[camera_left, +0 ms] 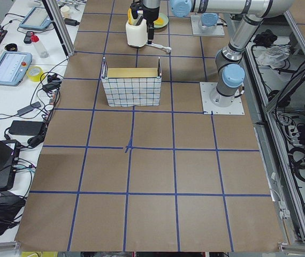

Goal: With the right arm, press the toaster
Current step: 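Move the right gripper down toward the lever on the toaster's side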

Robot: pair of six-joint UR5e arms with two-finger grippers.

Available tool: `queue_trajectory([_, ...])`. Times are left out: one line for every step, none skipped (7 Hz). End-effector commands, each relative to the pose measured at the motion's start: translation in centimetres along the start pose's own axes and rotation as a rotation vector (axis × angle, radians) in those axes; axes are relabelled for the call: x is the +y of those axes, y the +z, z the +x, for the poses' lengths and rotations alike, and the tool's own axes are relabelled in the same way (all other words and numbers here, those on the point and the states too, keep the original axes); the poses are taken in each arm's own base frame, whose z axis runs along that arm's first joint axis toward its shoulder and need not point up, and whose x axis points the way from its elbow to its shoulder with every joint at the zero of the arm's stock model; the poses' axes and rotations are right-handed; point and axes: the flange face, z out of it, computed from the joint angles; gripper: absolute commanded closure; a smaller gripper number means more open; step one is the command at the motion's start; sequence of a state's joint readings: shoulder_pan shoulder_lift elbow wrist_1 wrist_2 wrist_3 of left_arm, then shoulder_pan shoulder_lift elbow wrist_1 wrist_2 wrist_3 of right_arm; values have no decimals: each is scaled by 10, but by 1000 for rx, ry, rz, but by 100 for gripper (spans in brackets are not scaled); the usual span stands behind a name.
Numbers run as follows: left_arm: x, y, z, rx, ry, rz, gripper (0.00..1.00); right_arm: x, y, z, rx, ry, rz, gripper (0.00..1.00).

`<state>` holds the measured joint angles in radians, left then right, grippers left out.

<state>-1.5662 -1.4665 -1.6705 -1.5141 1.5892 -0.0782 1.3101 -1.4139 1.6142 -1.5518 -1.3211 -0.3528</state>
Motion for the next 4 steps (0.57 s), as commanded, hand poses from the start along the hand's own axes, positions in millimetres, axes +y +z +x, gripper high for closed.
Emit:
queue_trajectory([0,0,0,0,0,0,0,-1,22,9,-41,4,-36,85])
queue_trajectory([0,0,0,0,0,0,0,2,29,19,-74,-22,-36,87])
queue_trajectory([0,0,0,0,0,0,0,5,35,32,-114,-29,-33,93])
queue_trajectory([0,0,0,0,0,0,0,9,43,41,-154,-10,-35,97])
